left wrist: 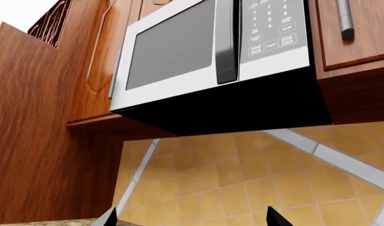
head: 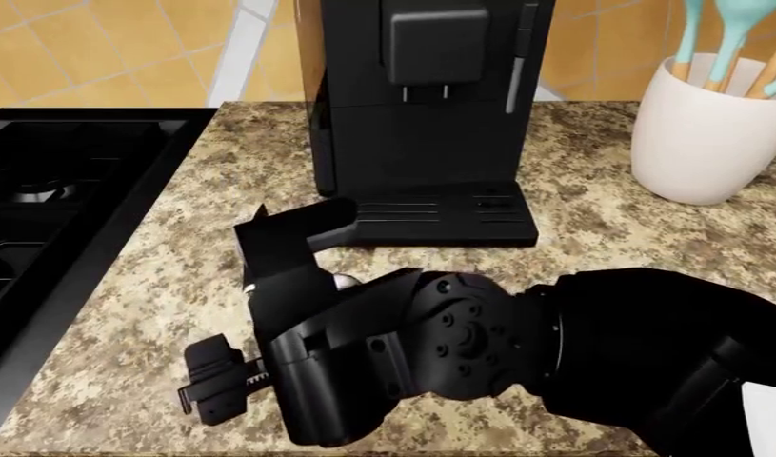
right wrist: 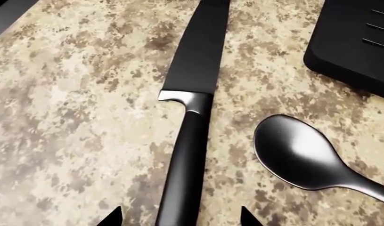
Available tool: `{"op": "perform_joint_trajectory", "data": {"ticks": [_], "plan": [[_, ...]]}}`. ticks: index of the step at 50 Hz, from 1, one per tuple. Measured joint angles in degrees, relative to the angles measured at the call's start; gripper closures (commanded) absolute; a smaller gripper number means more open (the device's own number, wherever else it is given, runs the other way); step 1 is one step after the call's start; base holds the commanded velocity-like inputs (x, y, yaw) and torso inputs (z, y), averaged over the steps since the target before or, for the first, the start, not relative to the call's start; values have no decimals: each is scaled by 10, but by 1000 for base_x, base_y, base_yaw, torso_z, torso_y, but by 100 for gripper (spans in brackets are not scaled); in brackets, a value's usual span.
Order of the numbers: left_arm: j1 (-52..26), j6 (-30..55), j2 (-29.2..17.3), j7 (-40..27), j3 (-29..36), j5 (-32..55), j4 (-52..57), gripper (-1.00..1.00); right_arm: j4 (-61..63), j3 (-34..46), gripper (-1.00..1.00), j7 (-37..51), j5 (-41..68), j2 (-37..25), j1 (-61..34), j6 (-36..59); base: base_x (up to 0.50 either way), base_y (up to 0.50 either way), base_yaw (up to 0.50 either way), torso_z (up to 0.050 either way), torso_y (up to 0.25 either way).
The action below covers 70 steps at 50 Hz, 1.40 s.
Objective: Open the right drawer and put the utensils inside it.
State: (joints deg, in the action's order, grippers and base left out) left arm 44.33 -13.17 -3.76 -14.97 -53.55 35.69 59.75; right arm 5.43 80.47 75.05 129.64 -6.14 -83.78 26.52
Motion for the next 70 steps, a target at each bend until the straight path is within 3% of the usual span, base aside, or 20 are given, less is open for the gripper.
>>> {"op": "perform_joint_trajectory", "data": {"ticks": [4,5,50,70], "plan": [[0,-1,1,2,-2,1,0,-100,-1,2,-100,0,-4,1,0,3,0,0,0,-5,0],[0,-1,1,2,-2,2,0,-100,-1,2,100,1,-4,1,0,3,0,0,0,0,0],[0,-4,4,6,-4,3,0,-100,23,33,100,-85,-68,0,-22,48,0,0,1,-1,0],[-1,-3,5,8,-5,5,-1,-100,121,-21,100,-87,-24,-50,-74,37,0,0,0,0,0]]}}
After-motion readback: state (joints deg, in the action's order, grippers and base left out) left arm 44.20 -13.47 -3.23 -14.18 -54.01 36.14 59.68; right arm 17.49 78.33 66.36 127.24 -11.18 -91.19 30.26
